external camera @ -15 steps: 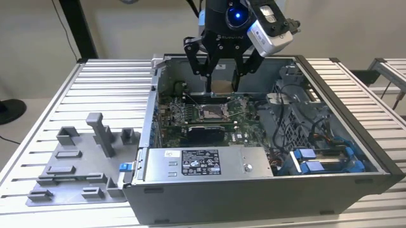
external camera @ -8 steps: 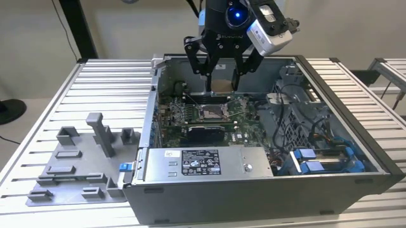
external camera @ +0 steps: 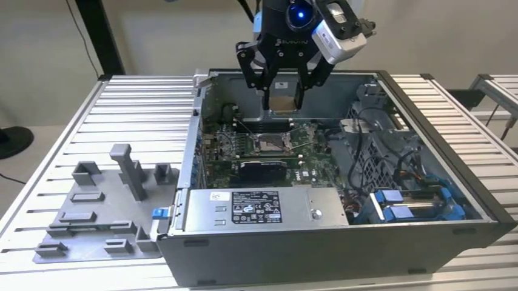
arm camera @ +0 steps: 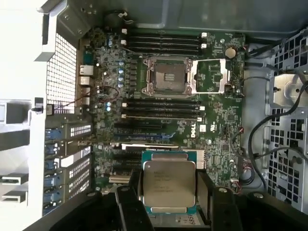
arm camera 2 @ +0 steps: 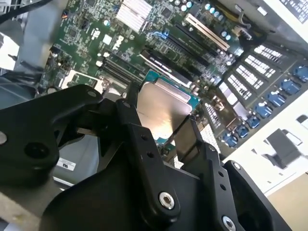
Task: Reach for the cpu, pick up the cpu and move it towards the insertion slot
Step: 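Pick up the cpu and move it towards the insertion slot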
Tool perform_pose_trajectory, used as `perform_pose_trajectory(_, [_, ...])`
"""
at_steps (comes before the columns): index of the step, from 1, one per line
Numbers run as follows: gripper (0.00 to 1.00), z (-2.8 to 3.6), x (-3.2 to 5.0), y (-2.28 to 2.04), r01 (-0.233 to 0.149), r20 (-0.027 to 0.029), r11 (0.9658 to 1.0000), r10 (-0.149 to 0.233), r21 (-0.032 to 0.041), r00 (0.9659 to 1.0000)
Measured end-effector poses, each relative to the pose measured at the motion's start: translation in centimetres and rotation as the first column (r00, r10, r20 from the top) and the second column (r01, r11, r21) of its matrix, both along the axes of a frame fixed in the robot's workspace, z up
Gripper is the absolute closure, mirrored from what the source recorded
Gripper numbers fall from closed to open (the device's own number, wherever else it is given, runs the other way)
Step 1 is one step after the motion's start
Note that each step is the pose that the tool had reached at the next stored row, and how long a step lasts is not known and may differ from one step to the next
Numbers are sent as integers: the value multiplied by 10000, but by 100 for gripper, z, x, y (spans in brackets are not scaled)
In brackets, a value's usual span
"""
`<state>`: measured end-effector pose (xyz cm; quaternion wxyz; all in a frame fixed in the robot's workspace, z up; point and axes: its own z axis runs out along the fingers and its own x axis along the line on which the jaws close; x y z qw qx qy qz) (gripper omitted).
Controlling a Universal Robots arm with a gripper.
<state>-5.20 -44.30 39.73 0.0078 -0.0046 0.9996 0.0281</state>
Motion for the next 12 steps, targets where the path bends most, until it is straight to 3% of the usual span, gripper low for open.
perform_pose_trajectory(6, [100,-28,38,135,-2,0,10000,2,12,10000])
perform_pose_trajectory(10, [100,-50,135,191,0,0,10000,0,41,10000])
perform_pose_trajectory(12, [100,-62,171,242,-1,-1,10000,1,45,10000])
